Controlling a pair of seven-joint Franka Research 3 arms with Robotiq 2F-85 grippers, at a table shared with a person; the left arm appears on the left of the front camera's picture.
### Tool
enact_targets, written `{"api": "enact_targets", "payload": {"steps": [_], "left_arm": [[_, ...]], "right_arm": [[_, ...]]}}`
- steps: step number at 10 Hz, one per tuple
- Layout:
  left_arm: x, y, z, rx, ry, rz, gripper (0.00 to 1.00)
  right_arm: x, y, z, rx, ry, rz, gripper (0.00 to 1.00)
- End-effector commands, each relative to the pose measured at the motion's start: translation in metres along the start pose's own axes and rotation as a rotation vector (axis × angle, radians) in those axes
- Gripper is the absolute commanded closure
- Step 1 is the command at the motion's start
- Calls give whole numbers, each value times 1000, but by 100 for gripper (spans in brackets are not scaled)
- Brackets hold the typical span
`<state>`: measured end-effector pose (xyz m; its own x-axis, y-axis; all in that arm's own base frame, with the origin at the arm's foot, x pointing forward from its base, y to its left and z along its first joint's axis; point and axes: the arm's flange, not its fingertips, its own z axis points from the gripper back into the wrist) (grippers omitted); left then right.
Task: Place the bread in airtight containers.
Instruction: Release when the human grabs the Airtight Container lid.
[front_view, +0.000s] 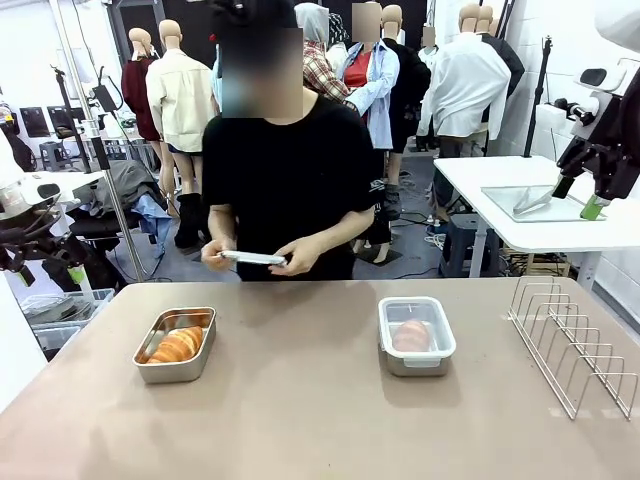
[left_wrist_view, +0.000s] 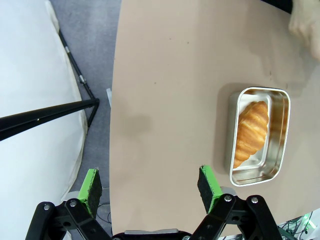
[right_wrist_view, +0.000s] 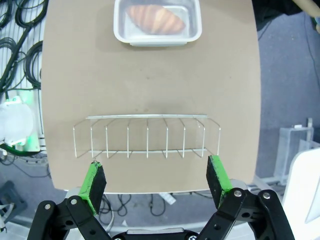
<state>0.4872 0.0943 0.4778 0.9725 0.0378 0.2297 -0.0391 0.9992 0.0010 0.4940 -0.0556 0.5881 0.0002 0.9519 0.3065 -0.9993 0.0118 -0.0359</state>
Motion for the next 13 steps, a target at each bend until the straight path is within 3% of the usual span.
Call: {"api": "enact_targets", "payload": {"steps": [1,13], "left_arm": [[-1,2,0,1,-8,3,0],[-1,2,0,1,-8,3,0]], "right_arm": [[1,-2,1,10,14,2,0],[1,-2,1,10,14,2,0]]}}
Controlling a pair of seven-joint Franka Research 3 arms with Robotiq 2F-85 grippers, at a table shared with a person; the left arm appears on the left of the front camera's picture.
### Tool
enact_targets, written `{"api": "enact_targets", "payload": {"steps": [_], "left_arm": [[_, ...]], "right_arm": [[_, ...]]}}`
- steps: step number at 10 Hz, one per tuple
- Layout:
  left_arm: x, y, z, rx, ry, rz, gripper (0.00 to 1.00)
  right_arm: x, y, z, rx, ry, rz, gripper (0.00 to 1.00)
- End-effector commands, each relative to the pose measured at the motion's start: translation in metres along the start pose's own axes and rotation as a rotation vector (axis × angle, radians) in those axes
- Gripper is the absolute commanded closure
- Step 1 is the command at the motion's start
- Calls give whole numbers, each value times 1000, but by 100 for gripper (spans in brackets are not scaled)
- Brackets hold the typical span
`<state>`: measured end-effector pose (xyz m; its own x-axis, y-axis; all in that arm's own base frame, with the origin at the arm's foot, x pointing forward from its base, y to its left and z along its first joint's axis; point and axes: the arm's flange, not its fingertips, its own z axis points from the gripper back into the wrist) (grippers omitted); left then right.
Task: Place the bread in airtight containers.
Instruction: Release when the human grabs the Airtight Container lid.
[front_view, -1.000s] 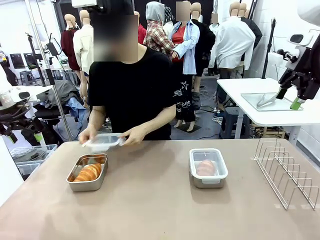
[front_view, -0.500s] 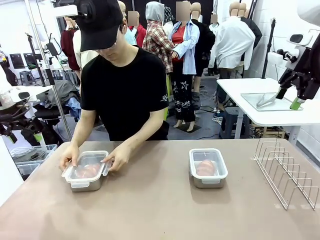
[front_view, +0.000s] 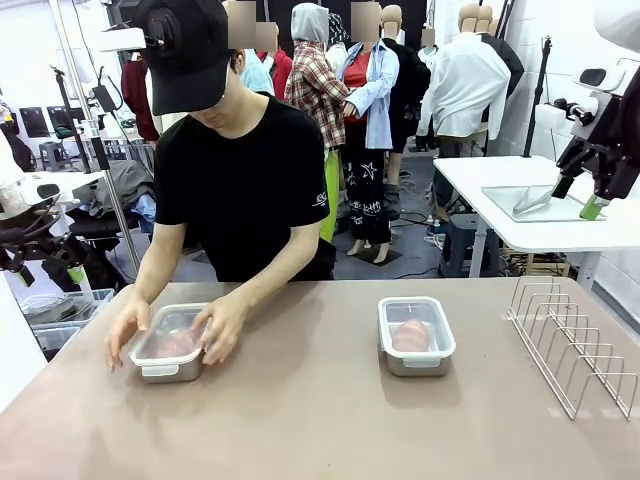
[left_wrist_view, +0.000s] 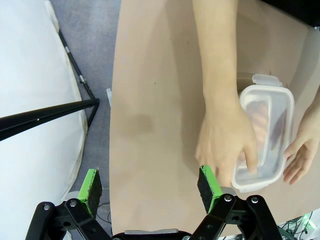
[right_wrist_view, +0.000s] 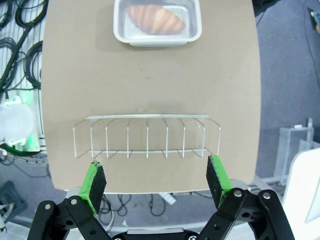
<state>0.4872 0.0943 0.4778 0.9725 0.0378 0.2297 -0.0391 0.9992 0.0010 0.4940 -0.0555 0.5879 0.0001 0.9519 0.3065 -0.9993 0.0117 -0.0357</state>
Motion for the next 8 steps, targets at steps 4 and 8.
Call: {"api": "enact_targets", "payload": {"steps": [4,8], "left_arm": [[-1,2,0,1,-8,3,0],[-1,2,0,1,-8,3,0]], "right_arm": [[1,-2,2,10,14,2,0],[1,-2,2,10,14,2,0]]}}
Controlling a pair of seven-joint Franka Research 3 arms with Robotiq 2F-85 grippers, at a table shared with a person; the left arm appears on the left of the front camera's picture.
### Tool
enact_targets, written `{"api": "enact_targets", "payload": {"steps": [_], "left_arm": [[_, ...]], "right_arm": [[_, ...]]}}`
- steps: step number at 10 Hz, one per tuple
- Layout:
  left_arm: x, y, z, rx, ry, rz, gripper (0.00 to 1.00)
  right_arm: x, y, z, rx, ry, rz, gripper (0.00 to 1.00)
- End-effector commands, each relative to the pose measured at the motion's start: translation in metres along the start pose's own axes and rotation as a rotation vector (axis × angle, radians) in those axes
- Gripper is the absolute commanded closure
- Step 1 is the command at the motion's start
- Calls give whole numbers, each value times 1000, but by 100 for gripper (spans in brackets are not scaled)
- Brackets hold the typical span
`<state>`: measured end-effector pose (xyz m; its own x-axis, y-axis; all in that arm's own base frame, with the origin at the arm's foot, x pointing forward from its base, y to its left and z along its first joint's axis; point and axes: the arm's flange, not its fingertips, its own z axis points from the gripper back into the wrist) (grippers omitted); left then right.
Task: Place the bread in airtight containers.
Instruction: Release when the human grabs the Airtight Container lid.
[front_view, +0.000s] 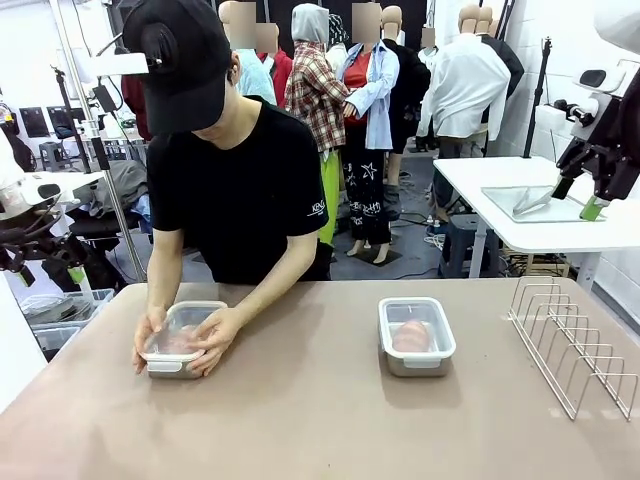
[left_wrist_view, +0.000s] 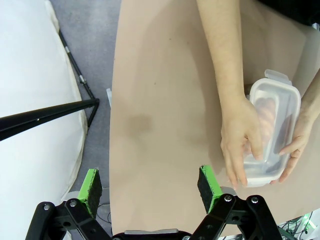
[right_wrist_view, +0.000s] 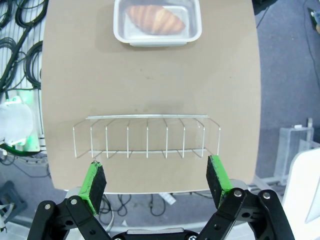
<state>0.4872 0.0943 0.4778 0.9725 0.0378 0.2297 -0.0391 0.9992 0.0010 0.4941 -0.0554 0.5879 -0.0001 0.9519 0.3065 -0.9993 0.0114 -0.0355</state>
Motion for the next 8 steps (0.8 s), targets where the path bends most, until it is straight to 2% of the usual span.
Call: {"api": "enact_targets", "payload": {"steps": [1,8], "left_arm": [[-1,2,0,1,-8,3,0],[-1,2,0,1,-8,3,0]], "right_arm": [[0,-2,2,9,15,2,0],[0,-2,2,9,15,2,0]]}}
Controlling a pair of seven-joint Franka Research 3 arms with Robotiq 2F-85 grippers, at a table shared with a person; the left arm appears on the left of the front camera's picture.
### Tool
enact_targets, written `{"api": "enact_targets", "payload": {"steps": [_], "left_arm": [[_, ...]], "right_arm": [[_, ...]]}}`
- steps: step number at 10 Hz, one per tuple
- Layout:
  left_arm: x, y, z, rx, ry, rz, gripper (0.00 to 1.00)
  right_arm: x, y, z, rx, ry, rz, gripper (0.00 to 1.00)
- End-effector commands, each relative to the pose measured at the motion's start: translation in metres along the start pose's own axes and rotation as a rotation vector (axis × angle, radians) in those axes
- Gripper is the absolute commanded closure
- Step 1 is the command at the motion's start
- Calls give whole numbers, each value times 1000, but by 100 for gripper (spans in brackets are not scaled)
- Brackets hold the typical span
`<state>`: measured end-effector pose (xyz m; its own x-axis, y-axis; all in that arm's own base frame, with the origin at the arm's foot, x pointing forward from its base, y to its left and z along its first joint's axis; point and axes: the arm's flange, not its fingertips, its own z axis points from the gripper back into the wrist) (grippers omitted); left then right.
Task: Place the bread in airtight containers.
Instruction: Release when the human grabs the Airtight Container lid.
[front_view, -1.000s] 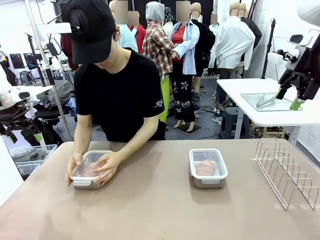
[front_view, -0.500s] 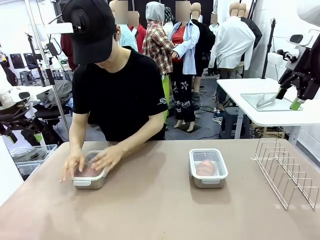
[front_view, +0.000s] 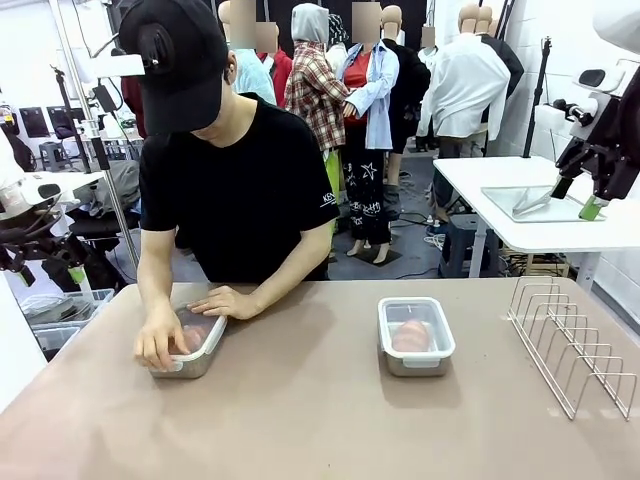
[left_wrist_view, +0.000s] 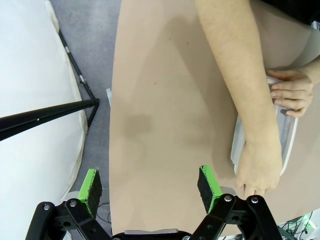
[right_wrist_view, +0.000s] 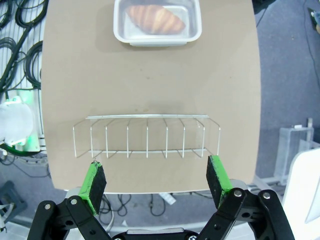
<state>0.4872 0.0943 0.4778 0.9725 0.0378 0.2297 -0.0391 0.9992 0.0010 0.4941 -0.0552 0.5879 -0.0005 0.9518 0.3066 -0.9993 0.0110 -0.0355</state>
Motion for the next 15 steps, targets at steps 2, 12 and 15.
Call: {"api": "enact_targets", "payload": {"steps": [2,12,15], "left_arm": [[-1,2,0,1,-8,3,0],[-1,2,0,1,-8,3,0],[-1,2,0,1,-8,3,0]], "right_arm": [[0,-2,2,9,15,2,0],[0,-2,2,9,15,2,0],[0,-2,2,9,15,2,0]]}}
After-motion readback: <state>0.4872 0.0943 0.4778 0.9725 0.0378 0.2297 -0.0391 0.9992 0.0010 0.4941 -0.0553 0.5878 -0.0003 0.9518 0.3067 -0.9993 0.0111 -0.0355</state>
